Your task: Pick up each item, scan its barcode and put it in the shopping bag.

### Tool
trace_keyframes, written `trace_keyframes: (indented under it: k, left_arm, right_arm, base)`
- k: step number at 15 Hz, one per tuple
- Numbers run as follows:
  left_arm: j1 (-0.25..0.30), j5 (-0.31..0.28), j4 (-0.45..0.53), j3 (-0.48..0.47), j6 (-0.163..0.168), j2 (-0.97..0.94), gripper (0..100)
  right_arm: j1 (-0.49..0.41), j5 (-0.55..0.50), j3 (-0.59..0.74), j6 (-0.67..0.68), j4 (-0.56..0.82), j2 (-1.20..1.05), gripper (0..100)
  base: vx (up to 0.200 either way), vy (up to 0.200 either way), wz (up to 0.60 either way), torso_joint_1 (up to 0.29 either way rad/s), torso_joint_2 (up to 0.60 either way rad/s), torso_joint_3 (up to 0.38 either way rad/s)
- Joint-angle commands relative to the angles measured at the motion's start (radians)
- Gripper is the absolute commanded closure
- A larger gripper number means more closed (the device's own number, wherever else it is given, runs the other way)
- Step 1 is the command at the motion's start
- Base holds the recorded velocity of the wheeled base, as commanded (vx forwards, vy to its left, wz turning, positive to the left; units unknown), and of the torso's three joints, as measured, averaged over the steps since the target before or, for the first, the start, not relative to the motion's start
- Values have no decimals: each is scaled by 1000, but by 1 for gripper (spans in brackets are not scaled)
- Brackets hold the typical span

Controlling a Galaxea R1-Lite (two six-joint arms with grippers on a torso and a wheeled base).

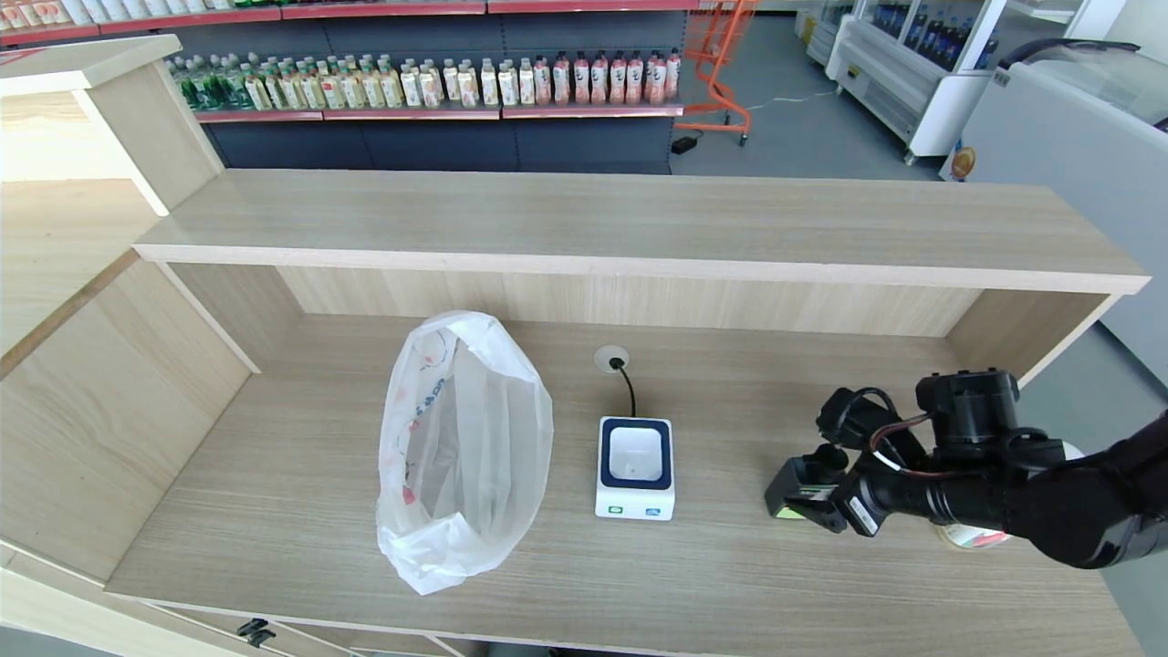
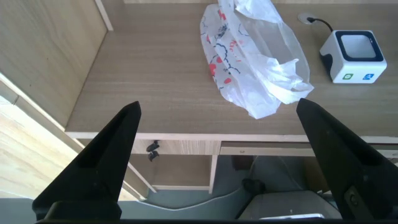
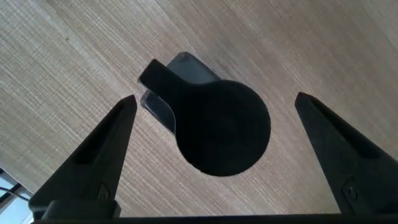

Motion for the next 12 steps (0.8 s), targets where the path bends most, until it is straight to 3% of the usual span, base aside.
trace_keyframes:
  k: [1, 4, 5, 12]
  left_arm:
    - [0, 0, 0, 0, 0, 0, 0]
    - [0, 0, 0, 0, 0, 0, 0]
    - [0, 0, 0, 0, 0, 0, 0]
    - [0, 0, 0, 0, 0, 0, 0]
  right_arm:
    - [32, 7, -10, -1, -5, 45, 0]
    - [55, 25, -22, -1, -6, 70, 0]
    - [55, 25, -32, -1, -8, 81, 100]
    - [55, 27, -50, 4, -28, 81, 100]
  base:
    - [0, 0, 0, 0, 0, 0]
    - [0, 0, 0, 0, 0, 0]
    - [0, 0, 0, 0, 0, 0]
    - [0, 0, 0, 0, 0, 0]
